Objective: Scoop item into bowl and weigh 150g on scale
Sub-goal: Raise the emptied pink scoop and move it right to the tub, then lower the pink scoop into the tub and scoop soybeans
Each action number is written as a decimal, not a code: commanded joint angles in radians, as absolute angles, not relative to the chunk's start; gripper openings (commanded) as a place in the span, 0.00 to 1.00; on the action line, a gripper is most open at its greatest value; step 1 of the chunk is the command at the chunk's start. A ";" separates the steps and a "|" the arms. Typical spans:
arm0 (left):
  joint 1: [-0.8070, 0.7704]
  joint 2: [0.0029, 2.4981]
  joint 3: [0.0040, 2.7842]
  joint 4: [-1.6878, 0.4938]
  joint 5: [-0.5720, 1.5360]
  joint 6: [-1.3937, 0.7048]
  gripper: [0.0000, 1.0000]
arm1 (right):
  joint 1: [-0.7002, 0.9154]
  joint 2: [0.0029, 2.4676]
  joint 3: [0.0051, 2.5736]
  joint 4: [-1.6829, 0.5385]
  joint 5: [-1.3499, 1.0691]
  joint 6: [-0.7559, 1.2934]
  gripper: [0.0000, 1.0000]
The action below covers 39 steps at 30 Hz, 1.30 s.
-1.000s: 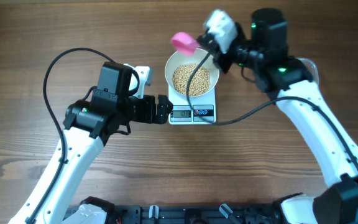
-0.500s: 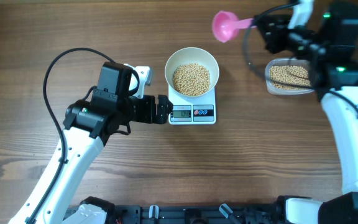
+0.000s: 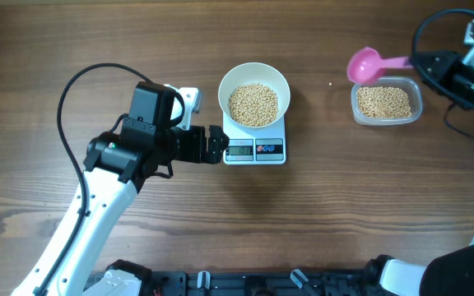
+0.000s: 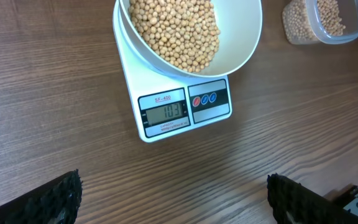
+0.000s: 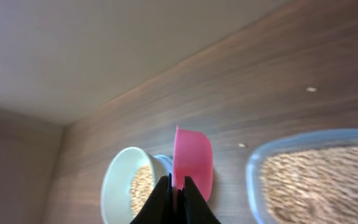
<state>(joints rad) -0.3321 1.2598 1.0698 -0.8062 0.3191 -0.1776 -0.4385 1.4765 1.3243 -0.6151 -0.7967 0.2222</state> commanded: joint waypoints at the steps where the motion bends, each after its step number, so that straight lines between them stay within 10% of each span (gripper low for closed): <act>1: -0.336 1.262 1.063 -0.804 0.331 -0.162 1.00 | -0.477 1.455 1.335 -0.631 -0.733 0.046 0.04; 14: -0.336 1.262 1.063 -0.804 0.331 -0.162 1.00 | -0.424 1.498 1.333 -0.683 -0.505 -0.473 0.04; 39: -0.336 1.262 1.063 -0.804 0.331 -0.162 1.00 | -0.242 1.630 1.333 -0.623 -0.067 -0.573 0.04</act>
